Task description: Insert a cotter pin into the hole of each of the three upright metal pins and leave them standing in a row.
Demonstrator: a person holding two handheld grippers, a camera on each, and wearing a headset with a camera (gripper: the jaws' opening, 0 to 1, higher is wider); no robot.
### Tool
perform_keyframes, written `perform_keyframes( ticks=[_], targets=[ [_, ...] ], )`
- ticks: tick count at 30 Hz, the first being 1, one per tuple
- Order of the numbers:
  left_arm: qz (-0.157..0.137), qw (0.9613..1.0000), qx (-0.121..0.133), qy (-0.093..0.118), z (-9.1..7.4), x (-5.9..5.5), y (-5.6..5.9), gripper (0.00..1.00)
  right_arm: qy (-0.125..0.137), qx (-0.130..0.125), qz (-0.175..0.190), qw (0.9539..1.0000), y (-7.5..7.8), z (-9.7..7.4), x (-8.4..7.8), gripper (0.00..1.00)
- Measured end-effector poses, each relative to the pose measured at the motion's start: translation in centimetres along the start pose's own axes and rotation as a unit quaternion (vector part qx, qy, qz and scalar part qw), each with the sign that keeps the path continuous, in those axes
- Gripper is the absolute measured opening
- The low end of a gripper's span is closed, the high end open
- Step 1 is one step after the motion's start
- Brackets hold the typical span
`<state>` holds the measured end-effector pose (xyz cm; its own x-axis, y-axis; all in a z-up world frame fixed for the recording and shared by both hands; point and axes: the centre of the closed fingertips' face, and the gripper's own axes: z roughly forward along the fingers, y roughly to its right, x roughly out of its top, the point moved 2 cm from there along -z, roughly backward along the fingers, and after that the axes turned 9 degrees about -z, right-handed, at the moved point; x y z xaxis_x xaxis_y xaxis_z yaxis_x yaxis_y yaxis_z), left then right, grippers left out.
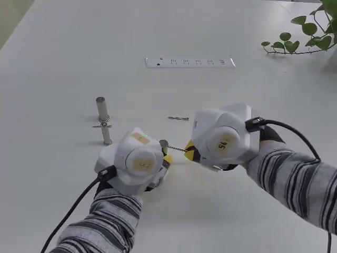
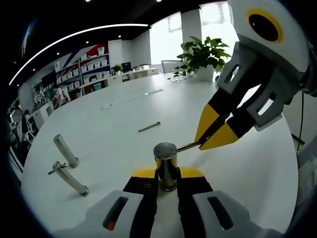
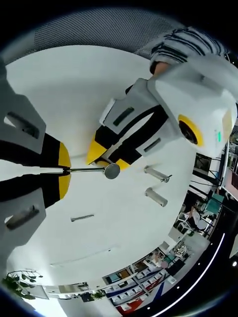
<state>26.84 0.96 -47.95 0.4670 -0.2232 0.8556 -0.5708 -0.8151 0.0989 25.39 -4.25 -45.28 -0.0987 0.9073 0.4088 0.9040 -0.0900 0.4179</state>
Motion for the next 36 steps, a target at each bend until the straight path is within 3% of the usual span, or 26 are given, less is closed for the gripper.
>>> perform_keyframes(
  ticks=[3,15,31,35,36],
  targets=[
    [-0.013,0.9998,0.012,0.002,0.0,0.0,0.0,0.1,-0.013,-0.008,-0.033,0.9993,0.1,-0.1,0.1,0.0],
    [-0.037,0.9984,0.041,0.008,0.1,-0.3,-0.1,0.1,-0.018,-0.009,-0.034,0.9992,0.4,0.2,-0.1,0.0],
    [-0.04,0.998,0.047,0.01,0.1,-0.4,-0.1,0.1,0.011,-0.001,-0.037,0.9992,0.7,-0.6,0.5,0.0],
    [-0.04,0.9979,0.049,0.011,0.2,-0.5,-0.1,0.1,0.03,0.005,-0.035,0.9989,0.5,-0.6,1.3,0.0],
    [-0.04,0.9979,0.05,0.012,0.2,-0.5,-0.1,0.1,0.023,0.002,-0.041,0.9989,0.6,-0.5,1.3,0.0]
  ],
)
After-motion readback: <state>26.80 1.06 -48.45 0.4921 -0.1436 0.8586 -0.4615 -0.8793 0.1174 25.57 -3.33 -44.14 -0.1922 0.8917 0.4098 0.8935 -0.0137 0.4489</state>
